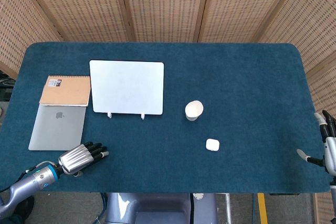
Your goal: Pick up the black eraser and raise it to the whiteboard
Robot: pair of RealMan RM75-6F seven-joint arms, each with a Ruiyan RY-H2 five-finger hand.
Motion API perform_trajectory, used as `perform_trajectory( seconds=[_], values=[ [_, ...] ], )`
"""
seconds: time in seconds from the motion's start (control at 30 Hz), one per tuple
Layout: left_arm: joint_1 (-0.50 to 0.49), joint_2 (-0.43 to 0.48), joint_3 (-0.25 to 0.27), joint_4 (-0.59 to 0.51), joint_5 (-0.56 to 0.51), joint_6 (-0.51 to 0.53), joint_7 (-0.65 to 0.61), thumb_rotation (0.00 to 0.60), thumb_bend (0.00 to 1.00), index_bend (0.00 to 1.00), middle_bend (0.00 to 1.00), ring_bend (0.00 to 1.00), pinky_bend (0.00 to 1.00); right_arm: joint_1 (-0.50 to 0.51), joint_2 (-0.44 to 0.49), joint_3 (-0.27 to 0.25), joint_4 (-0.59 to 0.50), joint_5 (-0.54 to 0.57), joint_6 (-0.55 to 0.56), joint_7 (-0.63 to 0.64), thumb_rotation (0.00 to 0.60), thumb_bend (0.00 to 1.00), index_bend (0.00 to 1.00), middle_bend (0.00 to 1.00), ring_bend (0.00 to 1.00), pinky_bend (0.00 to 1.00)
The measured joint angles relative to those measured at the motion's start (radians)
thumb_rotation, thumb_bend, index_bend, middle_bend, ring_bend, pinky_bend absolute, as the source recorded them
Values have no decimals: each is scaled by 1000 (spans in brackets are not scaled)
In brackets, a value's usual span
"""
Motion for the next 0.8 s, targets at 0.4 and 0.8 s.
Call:
perform_trajectory(
  seconds=[0.4, 0.8],
  values=[
    [25, -27, -47, 47, -31, 155, -27, 600, 2, 409, 381, 337, 425, -1, 3, -1, 1, -4, 0, 11, 600, 0, 0, 0, 0, 0],
    [-21, -55, -315, 62, -239, 264, -13, 600, 0, 411, 381, 337, 425, 3, 7, -5, 2, -13, -15, 29, 600, 0, 0, 0, 0, 0]
  ],
)
